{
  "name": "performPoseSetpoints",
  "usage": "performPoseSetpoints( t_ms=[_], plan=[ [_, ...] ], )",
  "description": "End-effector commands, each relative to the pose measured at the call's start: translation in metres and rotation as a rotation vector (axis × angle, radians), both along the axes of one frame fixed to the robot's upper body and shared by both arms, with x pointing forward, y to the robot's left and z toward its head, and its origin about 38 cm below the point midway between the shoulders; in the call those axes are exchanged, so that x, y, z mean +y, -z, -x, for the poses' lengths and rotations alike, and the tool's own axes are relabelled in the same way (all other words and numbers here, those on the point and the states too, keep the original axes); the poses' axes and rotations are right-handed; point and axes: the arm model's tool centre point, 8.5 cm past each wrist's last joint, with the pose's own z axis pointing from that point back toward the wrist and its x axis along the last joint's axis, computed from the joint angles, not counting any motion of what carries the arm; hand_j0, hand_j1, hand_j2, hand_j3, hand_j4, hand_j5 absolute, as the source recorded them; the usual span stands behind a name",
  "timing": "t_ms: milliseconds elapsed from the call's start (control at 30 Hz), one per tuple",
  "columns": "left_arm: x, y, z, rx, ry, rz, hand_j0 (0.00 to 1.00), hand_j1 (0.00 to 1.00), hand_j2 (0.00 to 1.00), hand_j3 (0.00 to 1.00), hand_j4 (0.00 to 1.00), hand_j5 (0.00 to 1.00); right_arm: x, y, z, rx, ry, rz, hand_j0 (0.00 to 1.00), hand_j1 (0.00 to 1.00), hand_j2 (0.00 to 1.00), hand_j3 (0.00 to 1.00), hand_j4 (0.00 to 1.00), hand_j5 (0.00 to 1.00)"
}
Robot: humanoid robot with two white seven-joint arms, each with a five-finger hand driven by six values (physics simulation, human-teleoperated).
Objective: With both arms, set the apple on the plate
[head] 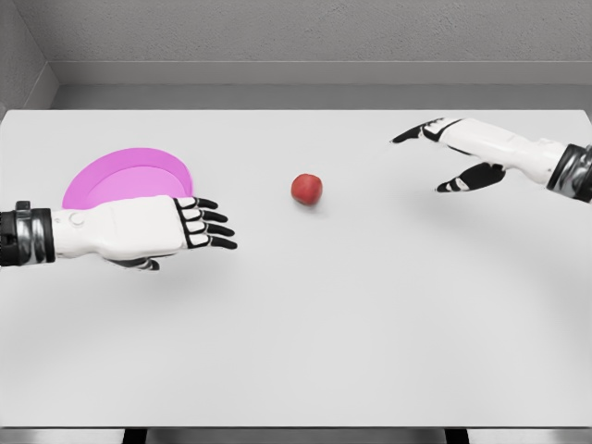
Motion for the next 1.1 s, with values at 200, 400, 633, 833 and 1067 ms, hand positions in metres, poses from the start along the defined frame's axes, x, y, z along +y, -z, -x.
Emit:
performPoseSetpoints(
  t_ms=[200,400,633,833,1067],
  plan=[
    [-0.058,-0.023,-0.063,-0.029,0.004,0.104,1.0,1.0,1.0,1.0,1.0,1.0,-0.086,-0.013,0.018,-0.003,0.182,0.036,1.0,1.0,1.0,1.0,1.0,1.0],
    [-0.108,-0.009,-0.099,0.09,-0.007,0.177,1.0,1.0,1.0,1.0,1.0,1.0,-0.091,-0.017,0.02,-0.008,0.188,0.049,1.0,1.0,1.0,1.0,1.0,1.0],
    [-0.131,0.009,-0.103,0.139,0.005,0.155,1.0,1.0,1.0,1.0,1.0,1.0,-0.089,-0.016,0.019,-0.007,0.185,0.049,1.0,1.0,1.0,1.0,1.0,1.0],
    [-0.122,0.046,-0.134,0.186,-0.123,0.082,1.0,1.0,1.0,1.0,1.0,1.0,-0.09,-0.013,0.02,0.001,0.186,0.049,1.0,1.0,1.0,1.0,1.0,1.0],
    [-0.149,0.05,-0.134,0.193,-0.093,0.074,1.0,1.0,1.0,1.0,1.0,1.0,-0.09,-0.012,0.021,0.002,0.186,0.051,1.0,1.0,1.0,1.0,1.0,1.0]
  ],
)
